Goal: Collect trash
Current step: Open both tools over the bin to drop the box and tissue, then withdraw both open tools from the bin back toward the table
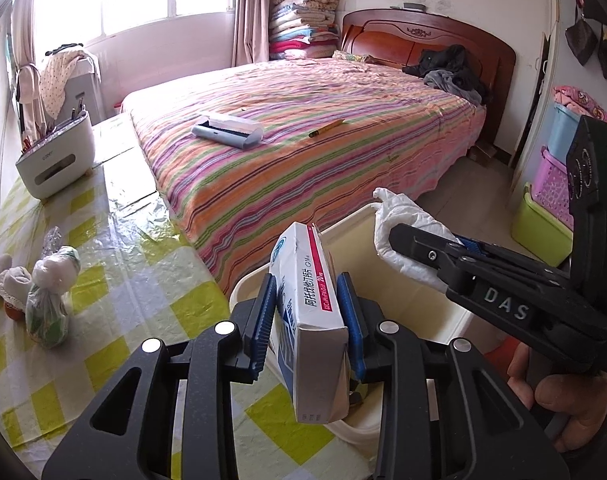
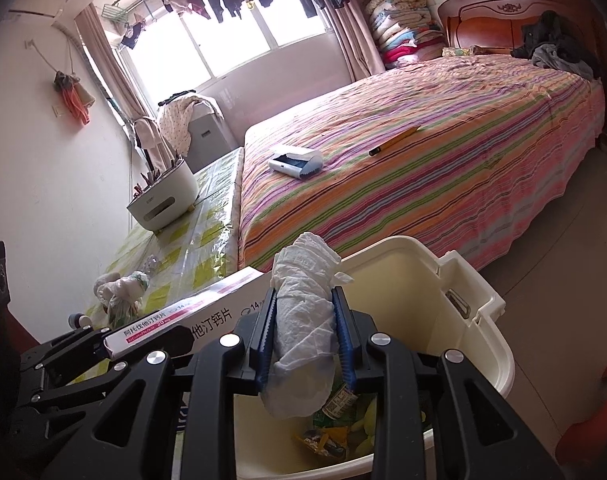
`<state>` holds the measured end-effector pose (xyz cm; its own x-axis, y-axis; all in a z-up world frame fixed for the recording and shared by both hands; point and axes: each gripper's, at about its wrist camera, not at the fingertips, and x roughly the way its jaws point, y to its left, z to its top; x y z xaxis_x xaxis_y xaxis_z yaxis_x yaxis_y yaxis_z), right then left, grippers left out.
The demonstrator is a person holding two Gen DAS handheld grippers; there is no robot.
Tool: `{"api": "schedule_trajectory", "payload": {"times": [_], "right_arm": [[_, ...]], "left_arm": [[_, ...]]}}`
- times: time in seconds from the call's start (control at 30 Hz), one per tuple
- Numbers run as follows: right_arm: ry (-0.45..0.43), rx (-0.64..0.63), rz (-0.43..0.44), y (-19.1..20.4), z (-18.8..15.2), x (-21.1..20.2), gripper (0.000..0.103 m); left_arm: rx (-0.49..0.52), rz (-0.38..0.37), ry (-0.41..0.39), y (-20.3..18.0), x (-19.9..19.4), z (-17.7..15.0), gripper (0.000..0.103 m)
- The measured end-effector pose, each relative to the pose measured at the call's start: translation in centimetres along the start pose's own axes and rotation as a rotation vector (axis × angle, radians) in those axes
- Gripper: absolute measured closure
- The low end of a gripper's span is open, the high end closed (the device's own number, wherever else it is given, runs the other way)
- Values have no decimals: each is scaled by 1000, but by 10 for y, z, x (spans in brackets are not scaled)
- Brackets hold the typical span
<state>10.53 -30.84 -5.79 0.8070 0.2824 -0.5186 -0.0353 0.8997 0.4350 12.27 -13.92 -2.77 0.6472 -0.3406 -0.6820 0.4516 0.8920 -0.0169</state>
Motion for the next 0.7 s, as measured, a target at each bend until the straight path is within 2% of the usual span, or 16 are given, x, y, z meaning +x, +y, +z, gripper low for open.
{"api": "schedule_trajectory", "payload": {"times": [0.13, 0.23, 0.4, 0.6, 0.7], "right_arm": [[-8, 6, -6, -3, 2, -1, 59], [-12, 11, -5, -3, 4, -1, 54], [-14, 20, 1, -7, 7, -2, 53], [-10, 27, 8, -8, 10, 0, 53], [-8, 31, 17, -6, 11, 0, 53]], "left_arm": [[-7, 6, 3, 1, 5, 0, 70], [-4, 11, 2, 0, 7, 1, 66], [-8, 24, -12, -1, 8, 3, 58], [0, 45, -25, -2, 6, 3, 43], [4, 54, -35, -2, 3, 3, 40]]}}
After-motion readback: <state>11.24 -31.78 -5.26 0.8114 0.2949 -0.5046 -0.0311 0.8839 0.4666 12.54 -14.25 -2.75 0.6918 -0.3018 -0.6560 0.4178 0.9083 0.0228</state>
